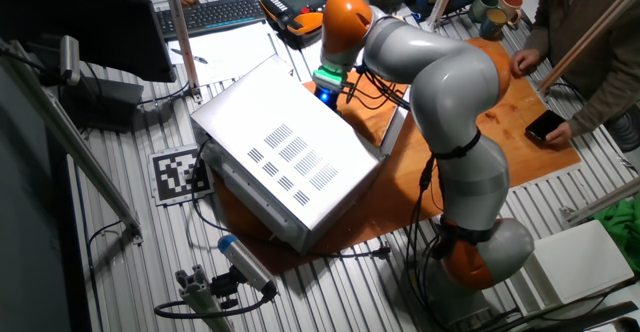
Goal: Put the bowl into the microwave
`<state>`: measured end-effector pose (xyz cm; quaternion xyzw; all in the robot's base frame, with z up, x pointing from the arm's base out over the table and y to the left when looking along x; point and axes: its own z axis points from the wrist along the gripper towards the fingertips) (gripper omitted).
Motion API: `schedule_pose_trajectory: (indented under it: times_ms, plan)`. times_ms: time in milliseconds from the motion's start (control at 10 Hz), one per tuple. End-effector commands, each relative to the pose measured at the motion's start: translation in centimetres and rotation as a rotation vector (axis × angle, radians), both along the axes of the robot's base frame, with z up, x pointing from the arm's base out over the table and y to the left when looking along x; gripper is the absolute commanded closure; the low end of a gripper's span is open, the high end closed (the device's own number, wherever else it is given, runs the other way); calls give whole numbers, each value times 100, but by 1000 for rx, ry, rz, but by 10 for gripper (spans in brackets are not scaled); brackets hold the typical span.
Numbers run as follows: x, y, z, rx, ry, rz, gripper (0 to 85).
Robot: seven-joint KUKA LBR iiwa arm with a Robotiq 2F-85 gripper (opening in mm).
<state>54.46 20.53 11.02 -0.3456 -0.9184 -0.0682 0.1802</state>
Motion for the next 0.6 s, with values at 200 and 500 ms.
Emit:
schedule_pose_trajectory:
  times_ms: [200,500]
  plan:
    - [-18,16,14,3,6,-1,850]
    - [-38,44,16,8,12,-4,850]
